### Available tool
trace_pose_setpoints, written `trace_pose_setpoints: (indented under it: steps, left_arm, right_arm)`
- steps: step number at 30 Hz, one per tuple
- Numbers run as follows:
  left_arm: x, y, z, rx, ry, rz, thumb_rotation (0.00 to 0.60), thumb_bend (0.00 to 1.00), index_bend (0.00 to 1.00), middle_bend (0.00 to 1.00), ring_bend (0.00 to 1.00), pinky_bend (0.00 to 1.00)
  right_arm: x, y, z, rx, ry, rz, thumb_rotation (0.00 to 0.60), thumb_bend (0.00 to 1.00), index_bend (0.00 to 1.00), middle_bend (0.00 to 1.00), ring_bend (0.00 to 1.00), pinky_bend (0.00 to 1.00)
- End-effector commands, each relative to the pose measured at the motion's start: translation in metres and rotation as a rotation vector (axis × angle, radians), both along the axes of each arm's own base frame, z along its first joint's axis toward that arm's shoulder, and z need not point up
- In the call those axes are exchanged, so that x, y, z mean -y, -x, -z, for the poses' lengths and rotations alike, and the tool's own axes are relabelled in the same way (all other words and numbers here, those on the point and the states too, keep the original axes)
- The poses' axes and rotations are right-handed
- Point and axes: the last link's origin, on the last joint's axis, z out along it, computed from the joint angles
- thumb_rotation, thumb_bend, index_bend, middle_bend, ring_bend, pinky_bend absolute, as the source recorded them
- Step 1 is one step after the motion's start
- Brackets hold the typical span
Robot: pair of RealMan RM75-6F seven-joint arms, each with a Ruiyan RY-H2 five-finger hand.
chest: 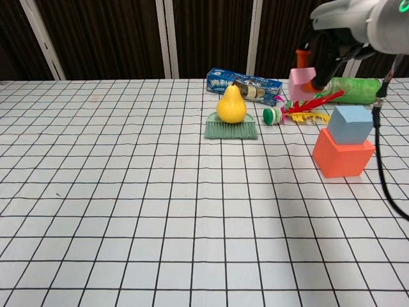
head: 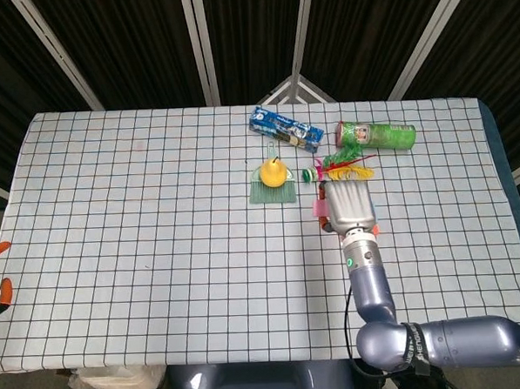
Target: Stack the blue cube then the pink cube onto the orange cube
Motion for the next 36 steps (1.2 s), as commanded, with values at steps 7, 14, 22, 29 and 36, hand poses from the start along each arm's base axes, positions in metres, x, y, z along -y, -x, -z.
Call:
trace_pose_setpoints:
  steps: [7,14,22,29,36]
  left_arm:
    - [0.000,0.000,0.000,-0.002,-0.004,-0.003,0.600,0.58,0.19,0.07,0.00,0.00]
    - [-0.001,0.000,0.001,-0.005,-0.004,-0.008,0.600,0.58,0.19,0.07,0.00,0.00]
    - [0.000,0.001,-0.001,-0.005,-0.016,-0.012,0.600,0.58,0.19,0.07,0.00,0.00]
    - [-0.002,0.001,0.001,-0.011,-0.013,-0.019,0.600,0.58,0.19,0.07,0.00,0.00]
    - [-0.003,0.001,0.002,-0.018,-0.017,-0.025,0.600,0.58,0.19,0.07,0.00,0.00]
  right_arm:
    - [0.001,0.038,-0.022,-0.042,-0.041,0.061,0.600,0.46,0.52,1.00,1.00,0.93]
    - [0.000,0.053,-0.025,-0.033,-0.073,0.064,0.600,0.46,0.52,1.00,1.00,0.93]
    - [0.010,0.062,-0.023,-0.029,-0.087,0.064,0.600,0.46,0.52,1.00,1.00,0.93]
    - [0.018,0.066,-0.031,-0.034,-0.084,0.075,0.600,0.46,0.52,1.00,1.00,0.93]
    - [0.022,0.074,-0.040,-0.040,-0.086,0.100,0.600,0.46,0.52,1.00,1.00,0.93]
